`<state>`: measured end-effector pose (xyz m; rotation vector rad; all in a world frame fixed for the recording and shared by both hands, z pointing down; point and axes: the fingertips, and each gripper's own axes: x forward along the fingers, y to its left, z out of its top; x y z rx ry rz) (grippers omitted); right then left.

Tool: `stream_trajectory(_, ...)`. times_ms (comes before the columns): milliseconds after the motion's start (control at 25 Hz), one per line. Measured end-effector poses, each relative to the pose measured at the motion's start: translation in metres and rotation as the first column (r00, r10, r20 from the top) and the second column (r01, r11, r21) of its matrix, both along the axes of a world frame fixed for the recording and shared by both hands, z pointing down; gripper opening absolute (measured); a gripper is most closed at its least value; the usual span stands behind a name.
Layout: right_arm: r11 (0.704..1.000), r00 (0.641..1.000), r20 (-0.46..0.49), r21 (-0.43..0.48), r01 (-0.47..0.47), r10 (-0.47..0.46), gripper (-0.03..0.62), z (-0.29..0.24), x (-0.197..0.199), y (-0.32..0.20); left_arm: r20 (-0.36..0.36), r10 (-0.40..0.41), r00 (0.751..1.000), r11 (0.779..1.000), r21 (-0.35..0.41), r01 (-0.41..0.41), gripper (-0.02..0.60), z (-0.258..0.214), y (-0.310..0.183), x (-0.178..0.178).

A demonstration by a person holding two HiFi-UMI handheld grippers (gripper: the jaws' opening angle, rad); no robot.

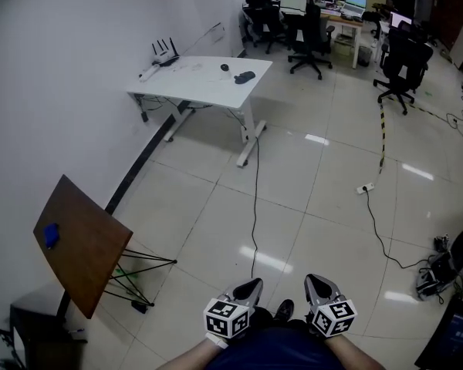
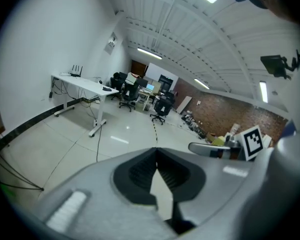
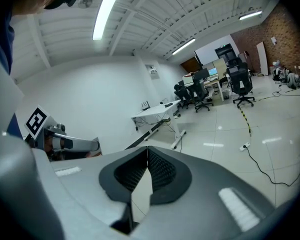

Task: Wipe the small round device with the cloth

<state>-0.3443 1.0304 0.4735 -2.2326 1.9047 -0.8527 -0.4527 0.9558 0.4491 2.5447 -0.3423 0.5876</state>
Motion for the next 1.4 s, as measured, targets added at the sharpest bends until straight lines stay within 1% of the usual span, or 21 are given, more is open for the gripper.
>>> stream_trajectory(120,1.0,1.0,0.005,0.001,0.013,-0.013,0.012,0.0,0.012,-0.01,0.004,-0.016,1.0,1.0,0.007,0.016,0.003,-0.003,-0.01,0.011)
stream_trajectory(360,0.999,0.999,0.012,-0.009,0.046,-0.046,0.012,0.004,0.028,-0.033,0.012,-0.045,0.999,0.999,-0.003,0.045,0.003,0.0,-0.028,0.025)
stream_trajectory(600,0.997,0.998,0.004,-0.034,0.067,-0.067,0.012,0.01,0.037,-0.069,0.01,-0.065,0.998,0.997,-0.027,0.065,0.003,0.01,-0.065,0.032)
stream_trajectory(800,0.995,0.996,-0.018,-0.054,0.083,-0.084,0.012,0.006,0.048,-0.116,-0.017,-0.076,0.997,0.996,-0.039,0.075,0.003,0.008,-0.112,0.044)
stream_trajectory(920,0.994,0.995,-0.044,-0.062,0.088,-0.09,0.012,0.0,0.051,-0.148,-0.036,-0.09,0.995,0.995,-0.044,0.088,0.003,0.006,-0.146,0.045)
stream_trajectory(1080,0.993,0.993,-0.07,-0.083,0.087,-0.093,0.012,-0.006,0.053,-0.188,-0.06,-0.085,0.995,0.995,-0.058,0.082,0.003,0.005,-0.184,0.047)
stream_trajectory(1240,0.99,0.992,-0.076,-0.111,0.088,-0.097,0.012,-0.004,0.055,-0.218,-0.062,-0.087,0.994,0.993,-0.087,0.081,0.003,0.012,-0.217,0.048)
stream_trajectory(1400,0.987,0.99,-0.092,-0.128,0.092,-0.104,0.012,-0.006,0.064,-0.242,-0.064,-0.093,0.994,0.991,-0.101,0.087,0.003,0.015,-0.243,0.055)
